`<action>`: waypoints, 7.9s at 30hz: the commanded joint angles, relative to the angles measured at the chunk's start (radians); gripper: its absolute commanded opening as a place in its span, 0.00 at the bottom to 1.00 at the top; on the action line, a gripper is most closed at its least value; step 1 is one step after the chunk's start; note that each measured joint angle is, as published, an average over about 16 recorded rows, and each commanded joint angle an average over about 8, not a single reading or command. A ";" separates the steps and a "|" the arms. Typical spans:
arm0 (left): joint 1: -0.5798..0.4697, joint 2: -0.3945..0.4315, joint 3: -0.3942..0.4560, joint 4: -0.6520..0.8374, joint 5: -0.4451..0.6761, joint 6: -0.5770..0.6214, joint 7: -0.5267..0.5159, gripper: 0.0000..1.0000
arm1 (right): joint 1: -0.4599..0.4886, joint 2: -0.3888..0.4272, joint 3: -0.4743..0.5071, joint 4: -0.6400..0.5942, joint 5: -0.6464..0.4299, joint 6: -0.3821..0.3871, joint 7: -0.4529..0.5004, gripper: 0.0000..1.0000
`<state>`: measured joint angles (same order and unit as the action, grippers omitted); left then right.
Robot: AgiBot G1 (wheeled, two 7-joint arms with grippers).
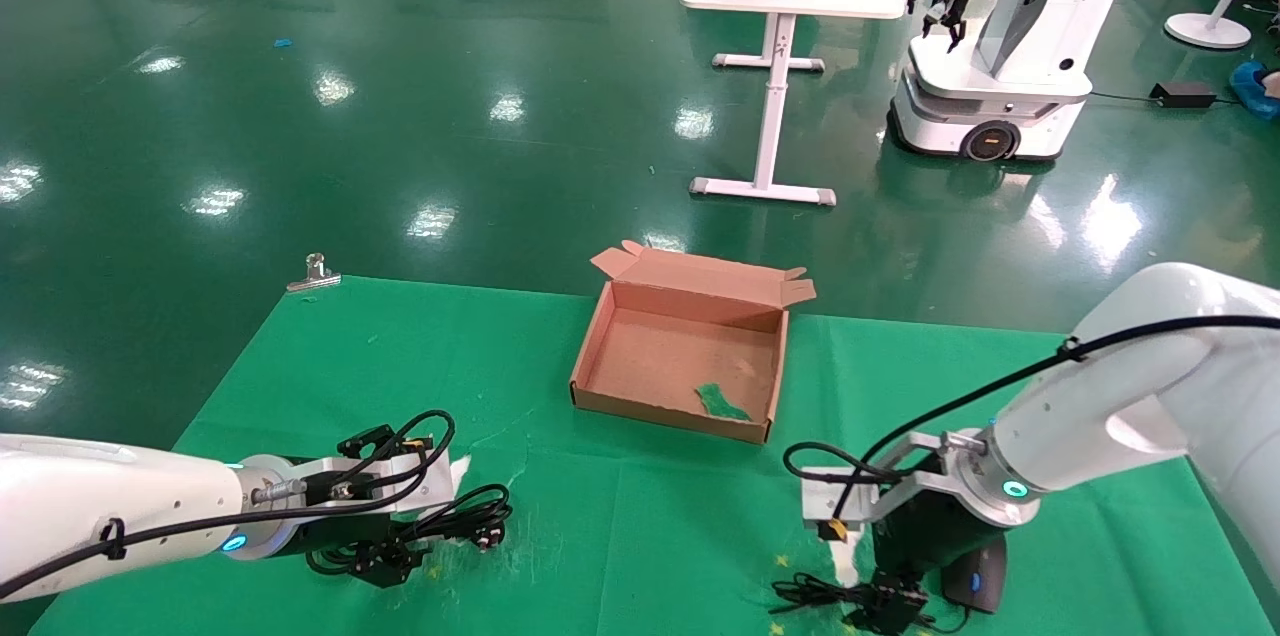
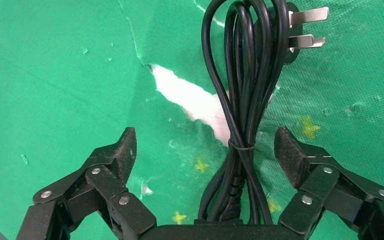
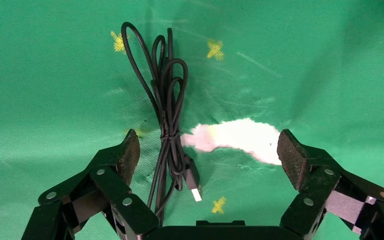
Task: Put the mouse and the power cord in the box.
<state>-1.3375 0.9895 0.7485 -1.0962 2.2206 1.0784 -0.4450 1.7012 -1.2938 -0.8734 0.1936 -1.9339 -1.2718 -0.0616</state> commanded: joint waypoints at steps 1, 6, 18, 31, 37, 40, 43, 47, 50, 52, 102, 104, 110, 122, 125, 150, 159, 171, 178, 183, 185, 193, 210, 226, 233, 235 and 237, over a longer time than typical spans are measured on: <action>0.000 0.000 0.000 0.000 0.000 0.000 0.000 0.00 | 0.004 -0.005 -0.001 -0.012 -0.002 0.006 -0.003 0.00; 0.000 0.000 0.000 0.000 0.000 0.000 0.000 0.00 | 0.000 0.001 0.000 0.001 0.001 0.000 0.000 0.00; 0.000 0.000 0.000 0.000 -0.001 0.000 0.000 0.00 | -0.004 0.008 0.001 0.016 0.003 -0.007 0.004 0.00; 0.000 0.000 0.000 0.000 -0.001 0.000 0.000 0.00 | -0.006 0.011 0.002 0.022 0.005 -0.012 0.005 0.00; 0.000 0.000 0.000 0.000 0.000 0.000 0.000 0.00 | -0.006 0.011 0.003 0.024 0.005 -0.012 0.005 0.00; 0.000 0.000 0.000 0.000 0.000 0.000 0.000 0.00 | -0.007 0.011 0.003 0.024 0.005 -0.012 0.005 0.00; 0.000 0.000 0.000 0.000 0.000 0.000 0.000 0.00 | -0.007 0.011 0.003 0.024 0.005 -0.011 0.005 0.00; -0.002 -0.002 -0.002 -0.001 -0.004 0.002 0.000 0.00 | -0.006 0.012 0.003 0.025 0.005 -0.011 0.005 0.00; -0.018 -0.013 -0.012 -0.013 -0.032 0.021 0.011 0.00 | 0.006 0.016 0.004 0.032 0.006 -0.015 0.001 0.00; -0.037 -0.026 -0.025 -0.025 -0.072 0.045 0.023 0.00 | 0.024 0.024 0.006 0.043 0.008 -0.022 -0.003 0.00; -0.308 0.365 0.591 0.351 -0.146 -0.659 -0.247 1.00 | 0.237 0.252 0.009 0.824 -0.082 -0.162 0.373 0.00; -0.330 0.346 0.583 0.386 -0.168 -0.662 -0.251 1.00 | 0.248 0.229 0.008 0.795 -0.081 -0.148 0.346 0.00; -0.381 0.202 0.549 0.432 -0.248 -0.655 -0.218 1.00 | 0.278 0.154 0.002 0.689 -0.072 -0.115 0.251 0.00; -0.395 0.020 0.516 0.375 -0.368 -0.617 -0.110 1.00 | 0.267 -0.043 -0.002 0.407 0.004 0.036 -0.032 0.00; -0.395 0.021 0.514 0.381 -0.380 -0.616 -0.095 1.00 | 0.237 -0.071 -0.012 0.370 0.043 0.150 -0.118 0.00; -0.397 0.033 0.498 0.422 -0.443 -0.613 -0.012 1.00 | 0.074 -0.072 -0.317 0.334 0.294 0.484 -0.285 0.32; -0.397 0.033 0.497 0.428 -0.451 -0.613 -0.004 1.00 | 0.072 -0.074 -0.353 0.287 0.296 0.531 -0.267 1.00; -0.396 0.033 0.497 0.426 -0.449 -0.612 -0.006 1.00 | 0.074 -0.073 -0.343 0.299 0.293 0.517 -0.272 1.00; -0.396 0.034 0.497 0.426 -0.448 -0.612 -0.006 1.00 | 0.073 -0.071 -0.336 0.305 0.294 0.511 -0.272 1.00; -0.396 0.034 0.497 0.426 -0.448 -0.612 -0.006 1.00 | 0.052 -0.048 -0.307 0.329 0.321 0.487 -0.257 1.00; -0.396 0.034 0.497 0.426 -0.448 -0.612 -0.006 1.00 | 0.034 -0.029 -0.284 0.350 0.344 0.469 -0.243 1.00; -0.396 0.034 0.497 0.426 -0.448 -0.612 -0.006 1.00 | -0.058 0.071 -0.161 0.453 0.465 0.372 -0.174 1.00; -0.297 -0.028 0.353 0.335 -0.604 -0.459 0.033 1.00 | -0.260 0.288 0.107 0.679 0.727 0.160 -0.024 1.00; -0.119 -0.140 0.090 0.168 -0.887 -0.179 0.105 1.00 | -0.450 0.493 0.360 0.893 0.974 -0.039 0.118 1.00; -0.041 -0.188 -0.023 0.096 -1.009 -0.058 0.136 1.00 | -0.533 0.582 0.469 0.985 1.081 -0.125 0.179 1.00; -0.019 -0.202 -0.055 0.075 -1.044 -0.024 0.144 1.00 | -0.556 0.607 0.500 1.011 1.112 -0.150 0.197 1.00; 0.003 -0.216 -0.088 0.055 -1.079 0.011 0.153 1.00 | -0.580 0.632 0.531 1.038 1.142 -0.175 0.214 1.00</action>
<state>-1.3348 0.7739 0.6613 -1.0414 1.1421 1.0886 -0.2917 1.1274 -0.6681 -0.3498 1.2248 -0.7993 -1.4403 0.1482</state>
